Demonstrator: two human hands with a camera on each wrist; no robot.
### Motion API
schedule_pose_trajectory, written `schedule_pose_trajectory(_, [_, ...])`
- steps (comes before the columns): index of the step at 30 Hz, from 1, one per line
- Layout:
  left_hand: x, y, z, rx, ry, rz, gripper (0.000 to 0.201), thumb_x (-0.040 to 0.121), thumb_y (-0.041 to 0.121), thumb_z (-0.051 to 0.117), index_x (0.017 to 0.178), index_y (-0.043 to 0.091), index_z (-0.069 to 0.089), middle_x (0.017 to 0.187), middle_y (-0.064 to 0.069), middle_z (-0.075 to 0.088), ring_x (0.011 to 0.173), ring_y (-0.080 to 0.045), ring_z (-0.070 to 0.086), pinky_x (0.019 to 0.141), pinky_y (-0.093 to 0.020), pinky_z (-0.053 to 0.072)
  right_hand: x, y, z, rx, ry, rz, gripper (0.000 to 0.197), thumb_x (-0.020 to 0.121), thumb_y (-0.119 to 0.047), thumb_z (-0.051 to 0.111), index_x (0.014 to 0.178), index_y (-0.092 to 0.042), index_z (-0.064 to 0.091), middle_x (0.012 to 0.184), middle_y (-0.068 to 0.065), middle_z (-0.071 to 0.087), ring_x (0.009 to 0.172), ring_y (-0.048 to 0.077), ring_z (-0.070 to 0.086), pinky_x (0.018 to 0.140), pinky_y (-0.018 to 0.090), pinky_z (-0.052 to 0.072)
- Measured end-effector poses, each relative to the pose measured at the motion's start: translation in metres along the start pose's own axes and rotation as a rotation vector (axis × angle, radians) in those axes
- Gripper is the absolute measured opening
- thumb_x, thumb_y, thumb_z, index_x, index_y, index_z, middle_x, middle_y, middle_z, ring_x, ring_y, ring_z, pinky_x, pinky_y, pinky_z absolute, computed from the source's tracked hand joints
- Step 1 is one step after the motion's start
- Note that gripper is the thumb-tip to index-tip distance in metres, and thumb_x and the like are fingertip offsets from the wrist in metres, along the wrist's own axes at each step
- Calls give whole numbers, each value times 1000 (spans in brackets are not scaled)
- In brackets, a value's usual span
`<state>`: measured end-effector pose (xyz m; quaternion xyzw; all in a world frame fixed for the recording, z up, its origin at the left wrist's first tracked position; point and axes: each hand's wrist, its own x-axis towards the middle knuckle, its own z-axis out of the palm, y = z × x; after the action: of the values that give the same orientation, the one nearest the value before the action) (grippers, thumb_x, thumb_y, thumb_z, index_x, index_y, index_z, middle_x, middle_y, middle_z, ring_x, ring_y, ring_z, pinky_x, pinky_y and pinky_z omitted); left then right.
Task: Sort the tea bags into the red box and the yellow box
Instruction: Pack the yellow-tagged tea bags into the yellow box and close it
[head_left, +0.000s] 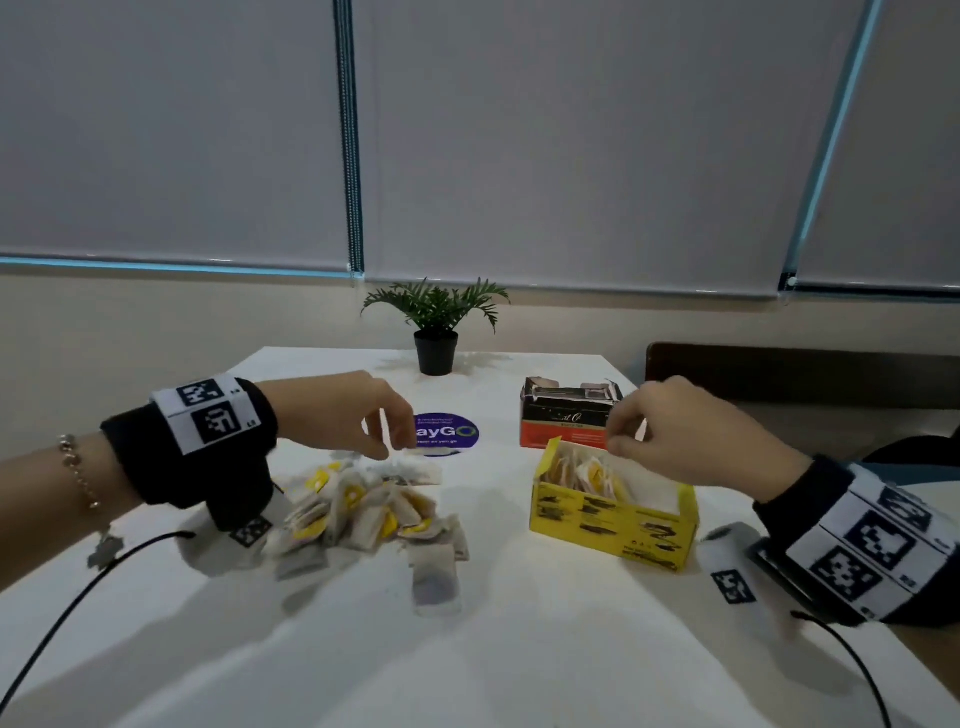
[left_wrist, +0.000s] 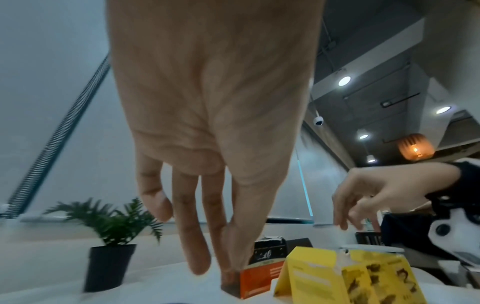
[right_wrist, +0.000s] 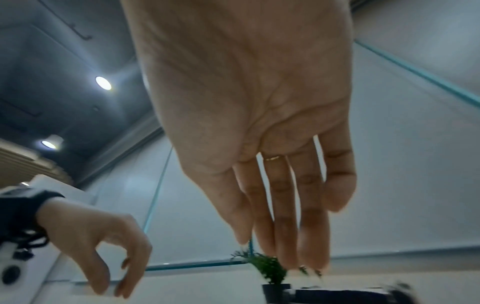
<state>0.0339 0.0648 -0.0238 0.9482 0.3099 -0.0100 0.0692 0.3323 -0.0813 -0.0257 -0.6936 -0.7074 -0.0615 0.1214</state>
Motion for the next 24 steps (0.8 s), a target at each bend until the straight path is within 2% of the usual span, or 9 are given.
schedule_pose_trajectory(3, [-23, -14, 8, 24, -115, -85, 20, 84, 22, 71, 91, 38, 61, 98, 19, 65, 84, 0, 64, 82, -21, 50, 1, -38, 6, 72, -30, -118, 10, 86, -31, 67, 91, -27, 74, 82, -14, 67, 69, 0, 58, 67, 23, 50])
schedule_pose_trajectory(5, [-35, -23, 15, 43, -149, -133, 18, 82, 24, 73, 86, 36, 60, 95, 18, 64, 83, -3, 63, 75, -16, 48, 3, -62, 17, 132, -167, -215, 11, 85, -29, 70, 95, -27, 73, 80, -17, 65, 67, -6, 56, 64, 15, 45])
schedule_pose_trajectory(7, [-46, -32, 25, 46, -138, -186, 19, 79, 31, 75, 86, 33, 58, 95, 16, 61, 84, -5, 62, 71, -16, 46, 4, -85, 31, 152, -305, -302, 18, 84, -26, 73, 101, -27, 72, 84, -17, 65, 70, -6, 57, 62, 10, 42])
schedule_pose_trajectory(10, [-58, -45, 40, 30, -89, -228, 33, 74, 39, 77, 93, 28, 53, 100, 11, 50, 88, -10, 62, 76, -26, 48, 5, -112, 52, 122, -451, -416, 39, 79, -24, 78, 116, -29, 67, 103, -8, 61, 88, 8, 59, 74, 21, 47])
schedule_pose_trajectory(13, [-66, -51, 47, -25, -39, -236, 39, 72, 40, 79, 96, 26, 51, 102, 8, 51, 89, -11, 61, 77, -30, 51, 8, -128, 70, 2, -544, -479, 52, 75, -21, 78, 122, -28, 60, 110, 0, 53, 96, 15, 47, 78, 29, 44])
schedule_pose_trajectory(16, [-70, -49, 54, -25, -31, -231, 33, 76, 44, 75, 89, 25, 53, 97, 8, 57, 86, -13, 60, 74, -30, 49, 11, -133, 76, -62, -526, -486, 34, 76, -16, 72, 108, -21, 63, 103, 0, 52, 88, 13, 41, 67, 25, 37])
schedule_pose_trajectory(18, [-68, -45, 60, 12, -44, -220, 33, 78, 51, 71, 87, 26, 52, 95, 9, 58, 87, -13, 57, 72, -29, 46, 13, -134, 77, -75, -492, -481, 21, 76, -14, 69, 95, -18, 65, 98, 0, 56, 85, 13, 44, 64, 22, 37])
schedule_pose_trajectory(21, [-64, -40, 66, 117, -65, -239, 36, 76, 64, 65, 78, 34, 45, 94, 10, 53, 87, -14, 53, 70, -30, 41, 17, -131, 78, -52, -455, -459, 11, 79, -12, 66, 88, -19, 65, 96, 1, 62, 87, 16, 54, 72, 28, 47])
schedule_pose_trajectory(24, [-58, -37, 66, 183, -54, -286, 43, 72, 70, 63, 76, 32, 45, 93, 9, 52, 86, -17, 53, 70, -29, 40, 25, -125, 69, 84, -440, -396, 15, 81, -19, 72, 94, -26, 68, 98, -7, 65, 86, 14, 60, 75, 27, 51])
